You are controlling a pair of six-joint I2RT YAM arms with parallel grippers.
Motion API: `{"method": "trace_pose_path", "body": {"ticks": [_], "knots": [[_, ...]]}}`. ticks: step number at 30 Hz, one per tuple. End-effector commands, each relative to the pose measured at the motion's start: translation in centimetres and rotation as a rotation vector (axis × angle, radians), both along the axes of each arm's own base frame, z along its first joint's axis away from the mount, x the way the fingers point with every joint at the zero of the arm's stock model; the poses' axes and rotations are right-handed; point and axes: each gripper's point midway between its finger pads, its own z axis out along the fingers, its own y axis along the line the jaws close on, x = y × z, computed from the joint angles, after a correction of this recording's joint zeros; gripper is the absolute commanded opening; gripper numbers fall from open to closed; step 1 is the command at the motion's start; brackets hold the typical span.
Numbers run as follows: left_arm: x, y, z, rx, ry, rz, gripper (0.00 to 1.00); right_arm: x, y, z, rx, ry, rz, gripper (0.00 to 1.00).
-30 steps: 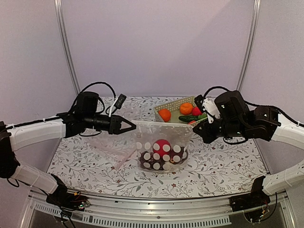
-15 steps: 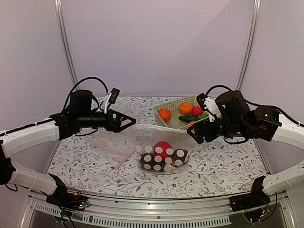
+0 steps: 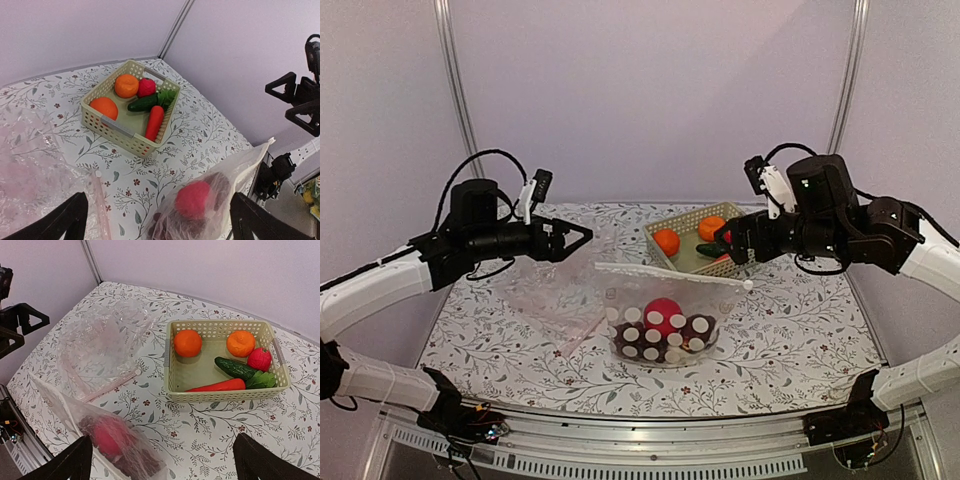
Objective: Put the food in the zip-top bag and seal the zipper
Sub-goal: Reset both arms
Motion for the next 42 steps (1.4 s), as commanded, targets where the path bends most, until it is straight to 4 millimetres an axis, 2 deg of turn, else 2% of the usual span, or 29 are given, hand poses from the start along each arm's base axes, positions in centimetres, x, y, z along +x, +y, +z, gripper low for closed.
{"method": "trace_pose_path", "body": {"ticks": [1, 5, 9, 11, 17, 23, 28, 30, 37, 42], "knots": [[3.7, 3.0, 0.1, 0.024, -0.006, 0.154, 1.0, 3.4, -2.0, -1.8, -0.011, 0.06, -0.111, 0.99], [7.0, 7.4, -1.1, 0.027, 0.017, 0.313, 1.0, 6.4, -5.0, -4.6, 0.012, 0.132, -0.21, 0.99], [9.2, 13.6, -2.6, 0.039, 0.047, 0.505, 1.0, 9.1, -9.5, -7.3, 0.047, 0.177, -0.329, 0.99], [10.0, 16.8, -2.6, 0.01, 0.033, 0.6, 1.0, 10.1, -11.7, -8.6, 0.07, 0.2, -0.383, 0.99], [10.1, 25.5, -5.0, 0.006, 0.067, 0.856, 1.0, 12.3, -18.8, -11.0, 0.126, 0.22, -0.553, 0.99], [9.0, 31.2, -6.7, 0.056, 0.042, 1.059, 1.0, 13.1, -24.7, -11.5, 0.157, 0.15, -0.677, 0.99], [8.4, 33.0, -7.0, 0.115, -0.076, 1.146, 1.0, 13.0, -28.8, -11.2, 0.169, 0.0, -0.778, 0.99], [8.4, 33.2, -7.1, 0.141, -0.115, 1.149, 1.0, 13.0, -29.5, -11.2, 0.164, -0.044, -0.796, 0.99], [9.0, 31.6, -8.5, 0.192, -0.243, 1.058, 1.0, 13.2, -29.8, -11.9, 0.157, -0.255, -0.766, 0.99], [9.9, 30.4, -11.3, 0.241, -0.225, 1.005, 1.0, 12.4, -29.8, -13.9, 0.128, -0.337, -0.747, 0.99]]}}
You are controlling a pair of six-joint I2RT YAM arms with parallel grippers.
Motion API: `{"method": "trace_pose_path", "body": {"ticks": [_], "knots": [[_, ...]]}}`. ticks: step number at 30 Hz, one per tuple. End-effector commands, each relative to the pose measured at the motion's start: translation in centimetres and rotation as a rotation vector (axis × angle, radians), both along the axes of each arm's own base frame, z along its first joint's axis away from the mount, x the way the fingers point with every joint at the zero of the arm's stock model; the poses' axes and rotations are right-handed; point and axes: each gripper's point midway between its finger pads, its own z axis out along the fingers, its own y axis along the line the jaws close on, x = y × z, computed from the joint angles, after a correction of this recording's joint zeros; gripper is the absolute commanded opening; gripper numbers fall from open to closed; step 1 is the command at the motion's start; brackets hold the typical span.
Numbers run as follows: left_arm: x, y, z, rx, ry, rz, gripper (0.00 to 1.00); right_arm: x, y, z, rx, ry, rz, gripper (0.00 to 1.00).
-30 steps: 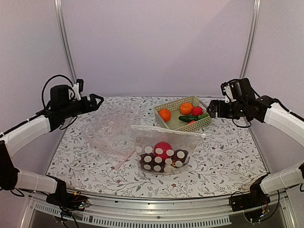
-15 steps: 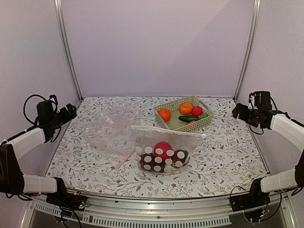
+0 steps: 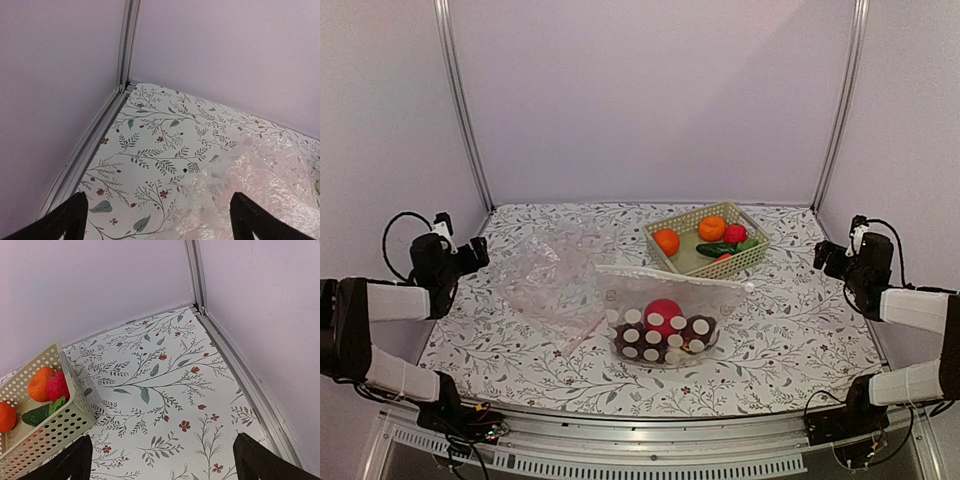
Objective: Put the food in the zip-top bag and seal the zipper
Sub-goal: Reset both arms
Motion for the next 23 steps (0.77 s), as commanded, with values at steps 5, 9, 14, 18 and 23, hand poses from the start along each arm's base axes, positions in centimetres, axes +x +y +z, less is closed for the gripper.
{"method": "trace_pose_path", "body": {"ticks": [5, 9, 14, 18, 23], "knots": [[1.2, -2.0, -1.3, 0.079, -0.048, -0.083, 1.0, 0.8, -0.7, 0.7, -0.087, -0.145, -0.014, 0.99], [0.7, -1.5, -1.1, 0.09, -0.076, -0.049, 1.0, 1.0, -0.7, 0.0, -0.09, -0.133, -0.016, 0.99], [0.6, -1.2, -1.1, 0.086, -0.073, -0.027, 0.99, 1.1, -0.7, -0.3, -0.087, -0.128, -0.013, 0.99], [0.6, -1.3, -1.1, 0.086, -0.07, -0.033, 0.99, 0.9, -0.7, -0.3, -0.082, -0.128, -0.016, 0.99], [0.6, -1.2, -1.0, 0.087, -0.071, -0.026, 1.0, 0.9, -0.7, -0.3, -0.077, -0.128, -0.016, 0.99]]}}
